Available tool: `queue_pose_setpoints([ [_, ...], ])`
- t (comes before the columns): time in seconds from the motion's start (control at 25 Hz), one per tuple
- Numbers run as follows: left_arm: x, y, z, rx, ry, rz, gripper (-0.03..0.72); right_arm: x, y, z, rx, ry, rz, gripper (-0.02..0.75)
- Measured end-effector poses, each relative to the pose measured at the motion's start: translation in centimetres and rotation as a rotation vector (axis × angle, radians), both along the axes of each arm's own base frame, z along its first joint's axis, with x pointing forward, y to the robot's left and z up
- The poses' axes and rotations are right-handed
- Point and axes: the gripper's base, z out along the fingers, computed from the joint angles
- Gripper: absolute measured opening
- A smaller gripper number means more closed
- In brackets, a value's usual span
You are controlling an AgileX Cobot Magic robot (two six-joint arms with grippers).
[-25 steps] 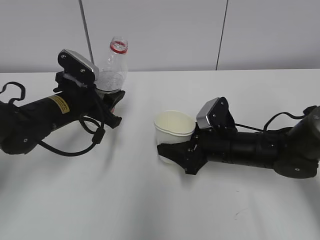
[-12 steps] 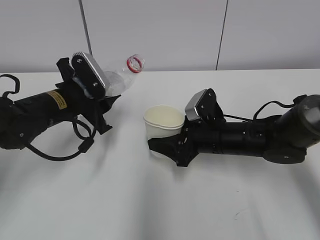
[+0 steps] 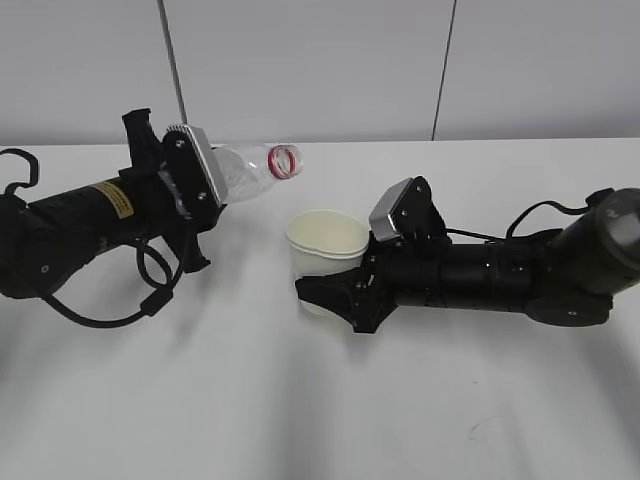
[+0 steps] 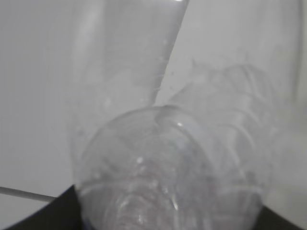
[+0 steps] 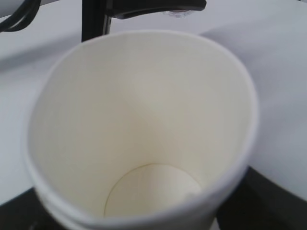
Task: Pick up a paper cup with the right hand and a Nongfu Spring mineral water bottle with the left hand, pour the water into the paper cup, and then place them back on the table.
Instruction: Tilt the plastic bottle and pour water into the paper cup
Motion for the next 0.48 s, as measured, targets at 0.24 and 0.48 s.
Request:
queue_pose_setpoints([
  [0.24,-0.4,-1.0,0.1,0.074,-0.052,-0.031,0.359,0.0,0.0,0.0,0.000,0.000,0.000,0.507],
  [0.48,-0.4,-1.3,0.2,0.132,-0.109,-0.041,0.359,0.0,0.0,0.0,0.001,0.002,-0.001,0.507],
])
